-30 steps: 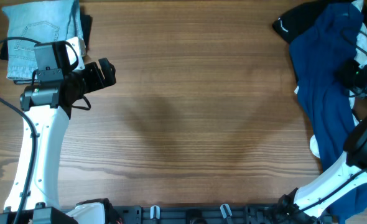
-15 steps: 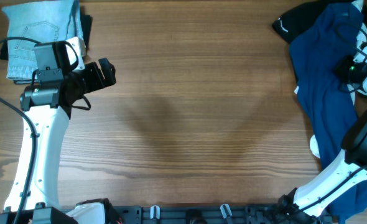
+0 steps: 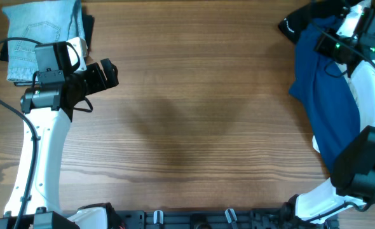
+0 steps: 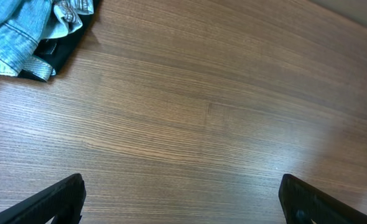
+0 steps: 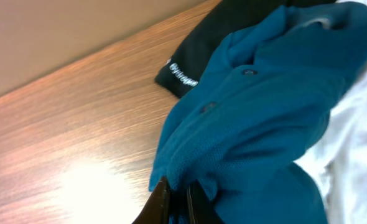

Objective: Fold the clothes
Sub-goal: 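Grasp the teal polo shirt with the right gripper, then pull the teal shirt leftward onto the table center with the right gripper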

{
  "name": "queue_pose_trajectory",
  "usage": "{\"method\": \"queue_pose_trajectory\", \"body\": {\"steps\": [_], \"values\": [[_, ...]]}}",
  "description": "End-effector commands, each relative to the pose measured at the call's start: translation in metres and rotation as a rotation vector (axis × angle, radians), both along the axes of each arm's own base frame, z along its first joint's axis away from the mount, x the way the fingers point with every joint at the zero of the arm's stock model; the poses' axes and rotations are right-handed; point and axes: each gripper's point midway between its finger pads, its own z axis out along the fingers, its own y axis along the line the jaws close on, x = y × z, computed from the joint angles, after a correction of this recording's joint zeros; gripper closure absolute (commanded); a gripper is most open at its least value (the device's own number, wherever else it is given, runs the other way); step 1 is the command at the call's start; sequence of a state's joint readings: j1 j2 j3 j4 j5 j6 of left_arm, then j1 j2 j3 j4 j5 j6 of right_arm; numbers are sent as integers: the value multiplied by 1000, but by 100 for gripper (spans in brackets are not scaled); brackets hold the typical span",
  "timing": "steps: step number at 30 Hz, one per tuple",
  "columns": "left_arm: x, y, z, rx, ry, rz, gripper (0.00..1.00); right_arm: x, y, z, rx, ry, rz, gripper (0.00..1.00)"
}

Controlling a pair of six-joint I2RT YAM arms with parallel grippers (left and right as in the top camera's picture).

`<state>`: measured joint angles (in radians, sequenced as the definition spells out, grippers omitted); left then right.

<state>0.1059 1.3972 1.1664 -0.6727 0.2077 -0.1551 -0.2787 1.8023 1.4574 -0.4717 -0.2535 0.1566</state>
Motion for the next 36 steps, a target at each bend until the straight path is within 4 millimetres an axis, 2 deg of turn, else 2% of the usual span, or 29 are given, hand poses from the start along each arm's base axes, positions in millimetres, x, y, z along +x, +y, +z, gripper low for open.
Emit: {"method": "queue_pose_trajectory", "body": {"steps": [1,3,4,6,7,9,11,12,13,15,16,17,19,21,23,24,26,28,32,36], "values": [[7,-1,9,3,-31,-19,0,8,63,8,21,-16,153,96],[8,0,11,4,-40,-18,0,5,126,6,22,2,280,96],[9,1,11,5,-43,-15,0,-5,175,1,26,28,380,96],[10,9,13,5,-53,9,0,-35,250,-8,26,91,544,96],[11,14,13,3,-55,22,0,-49,273,-12,18,117,604,96],[10,35,14,-15,-58,100,0,-97,335,-21,-1,193,770,96],[7,54,14,-24,-55,162,0,-133,372,-27,-40,224,912,92],[6,62,14,-23,-55,183,0,-150,385,-29,-60,236,974,73],[4,71,13,-23,-52,206,0,-161,392,-30,-64,255,998,36],[4,72,14,-23,-52,207,0,-155,385,-27,-43,258,951,32],[4,71,14,-23,-52,206,0,-141,372,-20,-27,238,895,32],[4,69,14,-27,-53,200,0,-118,347,-7,-14,186,821,27],[7,59,15,-52,-62,166,0,-89,314,2,-3,137,728,26],[13,33,21,-95,-91,77,0,-59,265,-5,-2,133,602,26],[19,9,24,-67,-114,-14,0,-43,228,-28,5,182,516,27],[23,-7,24,-52,-125,-66,0,-41,218,-41,4,217,493,28],[26,-27,16,-43,-109,-109,0,-46,198,-82,-2,344,441,29],[28,-45,2,-36,-77,-170,0,-60,194,-109,37,458,409,32],[32,-50,-17,-26,-31,-182,0,-85,186,-138,38,584,348,33],[32,-50,-18,-23,-28,-180,0,-108,181,-163,43,646,319,34]]}}
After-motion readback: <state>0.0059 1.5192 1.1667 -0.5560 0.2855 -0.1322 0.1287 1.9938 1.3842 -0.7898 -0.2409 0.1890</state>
